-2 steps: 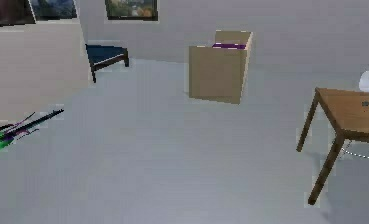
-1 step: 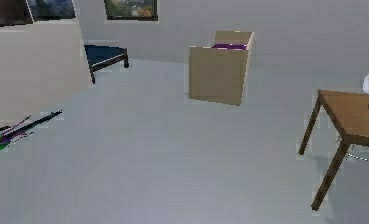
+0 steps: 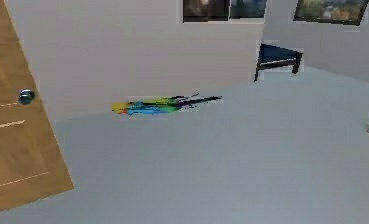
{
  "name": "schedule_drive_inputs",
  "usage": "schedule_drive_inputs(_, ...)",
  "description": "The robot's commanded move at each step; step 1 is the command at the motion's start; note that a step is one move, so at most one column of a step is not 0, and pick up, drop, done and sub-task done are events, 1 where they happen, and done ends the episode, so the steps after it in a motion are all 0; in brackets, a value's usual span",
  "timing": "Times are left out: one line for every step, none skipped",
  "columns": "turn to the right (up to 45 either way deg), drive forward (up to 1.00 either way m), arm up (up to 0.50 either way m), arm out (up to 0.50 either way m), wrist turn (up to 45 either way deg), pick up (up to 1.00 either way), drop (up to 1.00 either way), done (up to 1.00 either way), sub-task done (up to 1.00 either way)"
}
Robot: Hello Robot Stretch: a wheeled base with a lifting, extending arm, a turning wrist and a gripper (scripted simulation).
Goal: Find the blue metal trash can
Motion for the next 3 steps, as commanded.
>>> schedule_drive_inputs(-39.0, 0.00, 0.00, 0.00, 0.0, 0.00, 0.00, 0.00, 0.00)
schedule_drive_inputs(0.0, 0.45, 0.00, 0.00, 0.0, 0.00, 0.00, 0.00, 0.00)
schedule_drive_inputs(-45.0, 0.00, 0.00, 0.00, 0.0, 0.00, 0.00, 0.00, 0.00)
